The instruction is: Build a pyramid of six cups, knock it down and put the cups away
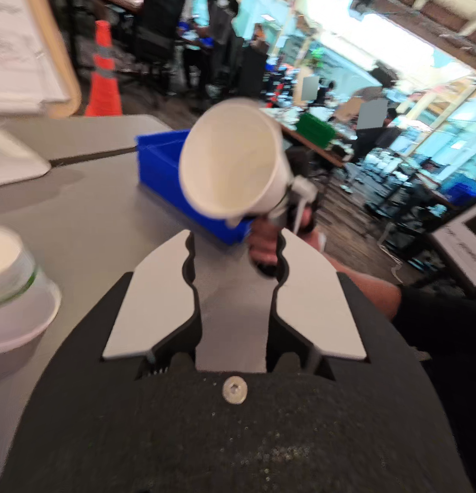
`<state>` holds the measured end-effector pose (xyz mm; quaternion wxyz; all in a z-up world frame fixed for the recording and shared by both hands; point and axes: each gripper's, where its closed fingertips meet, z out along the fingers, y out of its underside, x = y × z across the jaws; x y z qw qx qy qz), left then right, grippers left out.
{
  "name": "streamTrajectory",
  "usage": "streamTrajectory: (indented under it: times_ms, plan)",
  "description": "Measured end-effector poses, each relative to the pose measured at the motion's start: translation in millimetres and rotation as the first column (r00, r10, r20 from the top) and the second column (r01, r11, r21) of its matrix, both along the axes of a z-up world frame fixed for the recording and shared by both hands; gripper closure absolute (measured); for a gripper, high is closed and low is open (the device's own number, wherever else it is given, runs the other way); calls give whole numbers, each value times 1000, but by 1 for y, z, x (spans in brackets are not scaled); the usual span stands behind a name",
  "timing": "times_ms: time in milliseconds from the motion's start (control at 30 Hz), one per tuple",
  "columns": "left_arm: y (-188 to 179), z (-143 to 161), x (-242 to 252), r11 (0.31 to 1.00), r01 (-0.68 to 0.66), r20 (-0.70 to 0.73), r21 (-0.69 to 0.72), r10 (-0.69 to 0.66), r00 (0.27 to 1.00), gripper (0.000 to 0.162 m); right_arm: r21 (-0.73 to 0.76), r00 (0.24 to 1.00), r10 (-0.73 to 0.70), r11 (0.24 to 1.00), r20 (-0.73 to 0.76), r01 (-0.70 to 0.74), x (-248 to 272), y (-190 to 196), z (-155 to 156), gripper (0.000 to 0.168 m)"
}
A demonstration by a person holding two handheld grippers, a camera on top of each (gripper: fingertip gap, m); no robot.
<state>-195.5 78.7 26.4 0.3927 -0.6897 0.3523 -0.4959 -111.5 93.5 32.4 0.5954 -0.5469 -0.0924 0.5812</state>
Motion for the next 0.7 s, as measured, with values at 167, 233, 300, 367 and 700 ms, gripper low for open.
streamTrajectory:
  times_ms: [167, 233, 300, 367, 700]
  plan:
    - [-35, -115, -50, 977, -200, -132, -70, 190, 973, 107, 168, 852, -255, 966, 457, 199, 26, 40, 43, 78]
    - [-47, -143, -64, 970, -243, -211, 0, 238, 948, 107, 203, 612, -278, 960, 740, 192, 25, 70, 39, 78]
    - [-51, -149, -72, 962, -248, -267, 114, 270, 925, 111, 219, 328, -242, 970, 913, 105, 19, 100, 25, 78]
    - [-49, -146, -74, 948, -237, -293, 210, 293, 910, 113, 108, 76, -108, 994, 991, 0, 9, 123, -10, 78]
    - [-46, -150, -74, 948, -194, -339, 251, 274, 900, 118, -396, -385, 360, 918, 850, -16, -19, 157, -157, 78]
